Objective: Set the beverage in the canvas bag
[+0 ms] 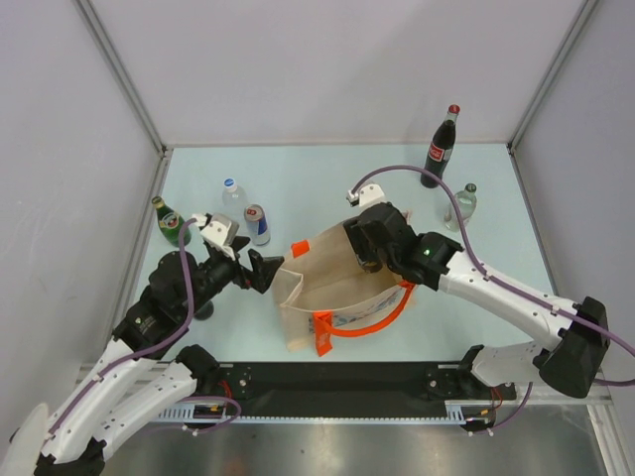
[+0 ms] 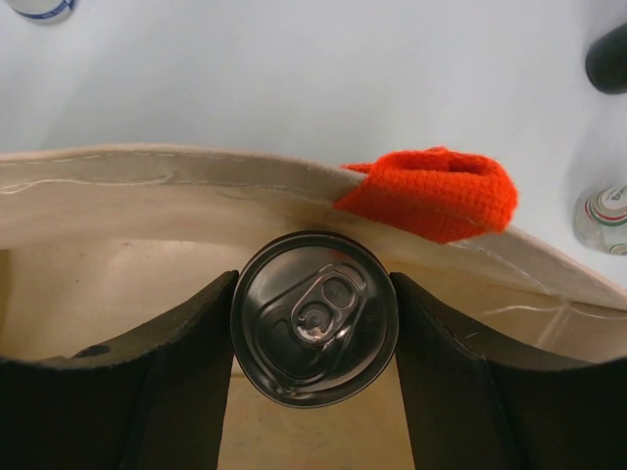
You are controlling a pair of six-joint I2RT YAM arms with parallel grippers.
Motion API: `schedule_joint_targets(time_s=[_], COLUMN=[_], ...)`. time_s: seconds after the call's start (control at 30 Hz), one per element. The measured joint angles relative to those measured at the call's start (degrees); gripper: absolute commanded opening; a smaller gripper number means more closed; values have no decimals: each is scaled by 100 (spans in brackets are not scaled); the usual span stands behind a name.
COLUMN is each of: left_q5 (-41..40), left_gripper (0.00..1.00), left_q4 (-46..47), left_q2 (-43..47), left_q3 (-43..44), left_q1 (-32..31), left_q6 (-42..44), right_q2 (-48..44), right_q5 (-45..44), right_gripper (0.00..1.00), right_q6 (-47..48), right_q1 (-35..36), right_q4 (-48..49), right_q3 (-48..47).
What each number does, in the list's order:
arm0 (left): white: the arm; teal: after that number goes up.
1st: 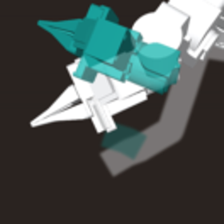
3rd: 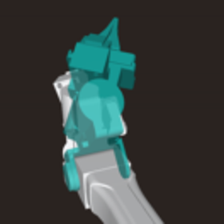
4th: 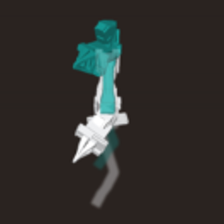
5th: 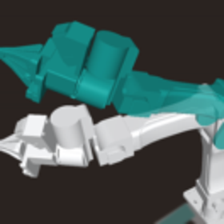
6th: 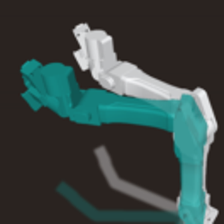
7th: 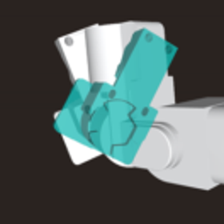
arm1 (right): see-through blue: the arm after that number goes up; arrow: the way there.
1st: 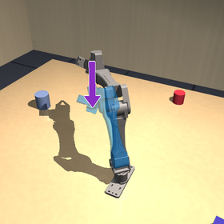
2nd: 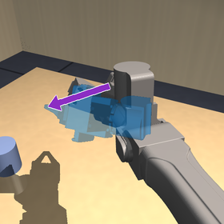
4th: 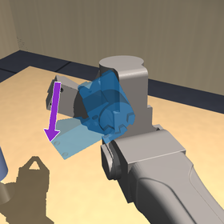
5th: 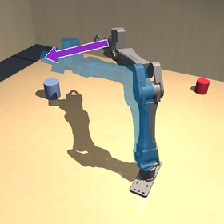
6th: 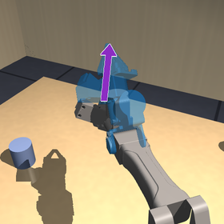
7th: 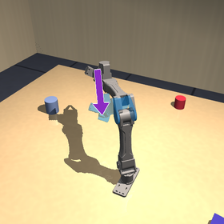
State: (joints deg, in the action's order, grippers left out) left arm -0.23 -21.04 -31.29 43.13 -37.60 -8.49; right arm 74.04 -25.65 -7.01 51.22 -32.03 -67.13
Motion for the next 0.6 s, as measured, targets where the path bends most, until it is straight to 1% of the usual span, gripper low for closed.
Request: schedule_joint_targets(time_s=[0.2,0.33,0.6], left_q5=[0,0,0], left_gripper=[100,100,100], left_q4=[0,-2,0], left_q2=[-17,-17,-9], left_q3=[-2,-2,-2], left_q1=[0,0,0], left_q6=[0,0,0], right_q2=[0,42,50], right_q5=[-136,-162,-166], right_gripper=[0,6,17], right_q6=[-101,-155,-291], right_q1=[-2,-35,-350], right_q4=[367,455,1082], right_q3=[579,820,1397])
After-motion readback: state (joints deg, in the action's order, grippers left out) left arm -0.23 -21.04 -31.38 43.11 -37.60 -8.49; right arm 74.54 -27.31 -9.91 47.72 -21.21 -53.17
